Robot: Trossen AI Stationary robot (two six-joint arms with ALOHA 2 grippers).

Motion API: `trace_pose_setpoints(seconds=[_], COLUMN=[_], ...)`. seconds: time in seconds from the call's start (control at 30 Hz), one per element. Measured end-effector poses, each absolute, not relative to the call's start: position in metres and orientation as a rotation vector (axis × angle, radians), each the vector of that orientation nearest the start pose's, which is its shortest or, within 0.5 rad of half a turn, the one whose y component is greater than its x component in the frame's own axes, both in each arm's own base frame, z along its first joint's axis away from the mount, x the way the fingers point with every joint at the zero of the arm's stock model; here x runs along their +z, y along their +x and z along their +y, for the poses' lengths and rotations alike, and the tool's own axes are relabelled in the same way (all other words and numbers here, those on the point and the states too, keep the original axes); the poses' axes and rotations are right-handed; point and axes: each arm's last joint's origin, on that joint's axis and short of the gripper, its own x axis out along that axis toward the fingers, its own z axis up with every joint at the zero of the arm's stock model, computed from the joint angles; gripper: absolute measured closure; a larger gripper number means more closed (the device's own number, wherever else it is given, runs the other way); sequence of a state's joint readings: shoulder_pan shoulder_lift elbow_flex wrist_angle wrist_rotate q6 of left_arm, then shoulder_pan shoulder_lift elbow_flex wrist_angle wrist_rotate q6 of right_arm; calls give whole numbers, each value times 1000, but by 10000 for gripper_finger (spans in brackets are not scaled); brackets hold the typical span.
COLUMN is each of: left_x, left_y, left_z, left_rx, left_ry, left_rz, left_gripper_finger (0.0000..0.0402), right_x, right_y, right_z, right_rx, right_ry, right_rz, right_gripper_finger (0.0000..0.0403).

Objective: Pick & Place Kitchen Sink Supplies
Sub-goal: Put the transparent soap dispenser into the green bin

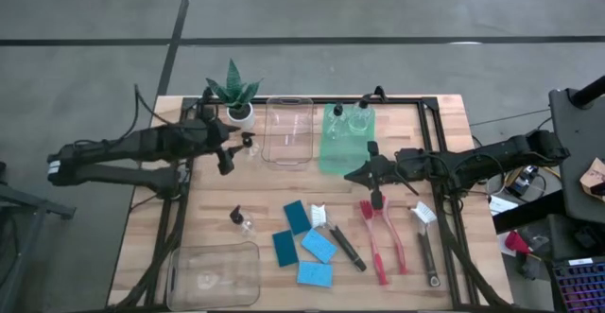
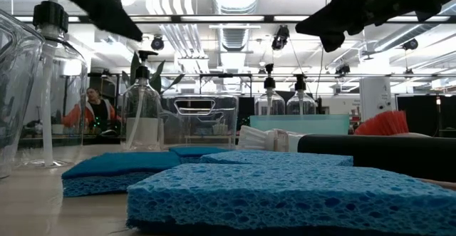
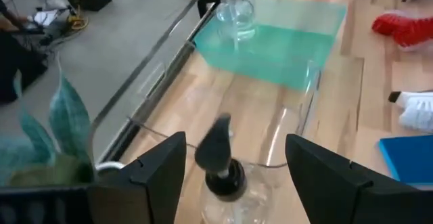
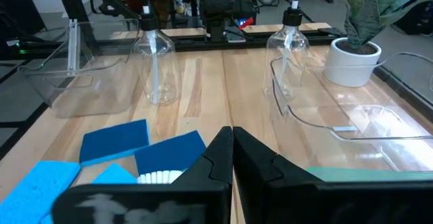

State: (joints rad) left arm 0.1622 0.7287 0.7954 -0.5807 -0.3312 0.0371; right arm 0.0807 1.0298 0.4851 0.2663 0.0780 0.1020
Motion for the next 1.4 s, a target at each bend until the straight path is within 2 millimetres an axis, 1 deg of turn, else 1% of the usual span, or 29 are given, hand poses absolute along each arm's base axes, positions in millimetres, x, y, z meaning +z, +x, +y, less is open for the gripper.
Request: trace_pose_setpoints(seconds=[0.07,0.13,0.2,0.3,0.4,0.47,0.57,0.63,0.73,0.87,0.93,1.03,1.23,1.4], left_x=[316,317,320,320,319,316,316,314,311,306,305,302,297,298], left_y=[149,153,158,164,168,168,168,168,167,168,170,173,178,178], left_z=[36,39,42,47,57,63,73,79,84,88,88,89,92,91], left_rx=[481,486,491,462,429,425,449,428,388,395,374,353,346,348], left_ry=[92,100,109,109,61,33,28,0,-43,-58,-67,-80,-101,-104], left_rz=[557,630,655,685,728,768,773,782,788,832,831,848,871,866], left_gripper_finger=[156,156,156,156,156,156,156,156,156,162,173,202,279,343], right_x=[227,227,227,227,226,226,226,226,226,225,225,225,224,223], right_y=[217,217,217,217,217,217,217,217,216,216,216,216,216,216], right_z=[15,15,15,15,15,15,16,16,16,16,16,16,16,16], right_rx=[-12,-12,-12,-12,-12,-11,-10,-10,-10,-10,-10,-10,-10,-11], right_ry=[80,80,80,82,82,82,82,82,82,82,81,81,81,86], right_rz=[278,278,279,280,281,282,282,282,283,284,284,284,289,290], right_gripper_finger=[394,394,394,394,394,394,394,394,394,394,394,394,394,394])
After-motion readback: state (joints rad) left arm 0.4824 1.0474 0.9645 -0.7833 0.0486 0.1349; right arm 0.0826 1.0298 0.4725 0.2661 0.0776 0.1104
